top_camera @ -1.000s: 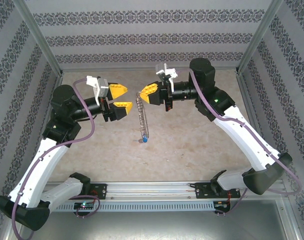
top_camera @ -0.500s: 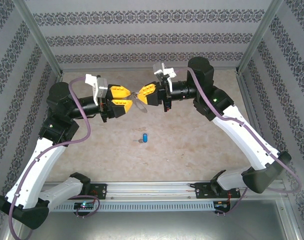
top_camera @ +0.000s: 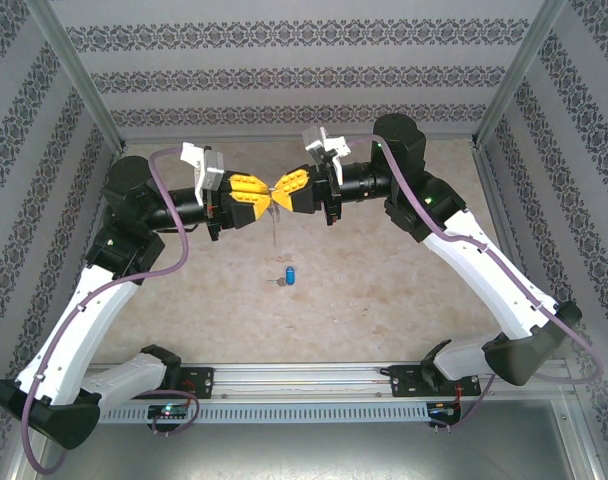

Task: Put the keys on the keyring

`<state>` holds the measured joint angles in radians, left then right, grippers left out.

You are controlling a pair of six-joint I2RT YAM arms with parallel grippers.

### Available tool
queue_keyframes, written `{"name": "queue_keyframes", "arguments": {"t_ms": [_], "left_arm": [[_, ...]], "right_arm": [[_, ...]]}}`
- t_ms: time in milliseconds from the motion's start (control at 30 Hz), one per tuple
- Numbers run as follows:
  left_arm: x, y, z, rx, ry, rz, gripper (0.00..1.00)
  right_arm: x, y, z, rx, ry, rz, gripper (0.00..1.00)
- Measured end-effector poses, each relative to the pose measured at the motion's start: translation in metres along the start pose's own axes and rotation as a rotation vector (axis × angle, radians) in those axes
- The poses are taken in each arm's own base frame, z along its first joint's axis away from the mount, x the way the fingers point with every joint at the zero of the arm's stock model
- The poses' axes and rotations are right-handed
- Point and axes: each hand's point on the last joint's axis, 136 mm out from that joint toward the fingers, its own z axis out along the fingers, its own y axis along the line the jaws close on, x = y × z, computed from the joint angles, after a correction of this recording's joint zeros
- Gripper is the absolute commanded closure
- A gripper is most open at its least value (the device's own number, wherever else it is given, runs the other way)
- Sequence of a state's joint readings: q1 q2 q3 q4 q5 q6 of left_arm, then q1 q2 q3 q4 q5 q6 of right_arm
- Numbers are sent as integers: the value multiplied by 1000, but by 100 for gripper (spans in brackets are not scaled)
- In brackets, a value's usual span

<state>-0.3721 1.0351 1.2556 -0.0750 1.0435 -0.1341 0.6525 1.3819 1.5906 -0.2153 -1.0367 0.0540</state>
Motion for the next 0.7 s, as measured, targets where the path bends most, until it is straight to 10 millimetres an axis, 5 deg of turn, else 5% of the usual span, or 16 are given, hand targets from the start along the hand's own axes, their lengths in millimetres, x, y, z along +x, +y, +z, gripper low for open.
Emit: {"name": "queue_keyframes", "arguments": {"t_ms": [167,533,700], "left_arm": [[-6,-3,-1,9,-7,9,100],[-9,-5,-1,9,-12,16,100],[-9,-4,-1,6,-14,17,100]], "right_arm": [[0,-2,1,0,1,2,100],[-5,-3,3,-5,0,-1,100],[-4,-4,3,0,0,2,80]]}}
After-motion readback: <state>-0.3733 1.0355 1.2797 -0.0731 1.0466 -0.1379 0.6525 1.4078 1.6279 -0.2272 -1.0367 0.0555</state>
